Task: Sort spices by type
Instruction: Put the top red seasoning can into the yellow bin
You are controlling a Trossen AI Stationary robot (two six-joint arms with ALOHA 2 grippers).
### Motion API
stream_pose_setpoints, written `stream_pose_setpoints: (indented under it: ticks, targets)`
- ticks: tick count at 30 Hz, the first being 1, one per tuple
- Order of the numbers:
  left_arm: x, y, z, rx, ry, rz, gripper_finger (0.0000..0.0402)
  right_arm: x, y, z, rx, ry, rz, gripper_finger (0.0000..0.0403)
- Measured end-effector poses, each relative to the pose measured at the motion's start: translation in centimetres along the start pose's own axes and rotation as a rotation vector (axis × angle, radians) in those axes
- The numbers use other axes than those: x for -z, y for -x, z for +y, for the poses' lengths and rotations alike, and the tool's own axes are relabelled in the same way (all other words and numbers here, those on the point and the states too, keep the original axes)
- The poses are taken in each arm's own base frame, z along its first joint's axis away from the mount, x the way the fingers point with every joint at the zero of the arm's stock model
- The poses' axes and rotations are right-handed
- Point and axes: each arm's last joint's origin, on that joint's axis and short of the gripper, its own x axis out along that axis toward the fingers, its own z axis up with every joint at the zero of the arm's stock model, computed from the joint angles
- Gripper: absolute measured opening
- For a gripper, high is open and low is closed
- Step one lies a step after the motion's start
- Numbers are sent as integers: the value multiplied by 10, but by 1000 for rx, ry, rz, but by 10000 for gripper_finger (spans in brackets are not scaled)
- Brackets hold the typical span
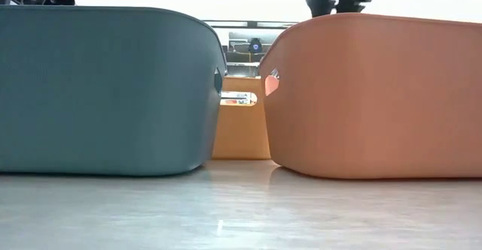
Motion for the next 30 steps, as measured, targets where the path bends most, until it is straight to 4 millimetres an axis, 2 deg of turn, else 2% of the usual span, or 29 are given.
stream_pose_setpoints:
  ticks: [5,10,19,30]
  targets:
    - [0,0,0,1,0,0,1,-20,-6,1,-143,-52,-45,319]
    - [0,0,0,0,0,0,1,-21,-5,5,-206,-48,-46,319]
    - [0,0,0,0,0,0,1,0,6,21,-215,4,-8,319]
    - [0,0,0,0,0,0,1,41,24,35,-163,50,91,319]
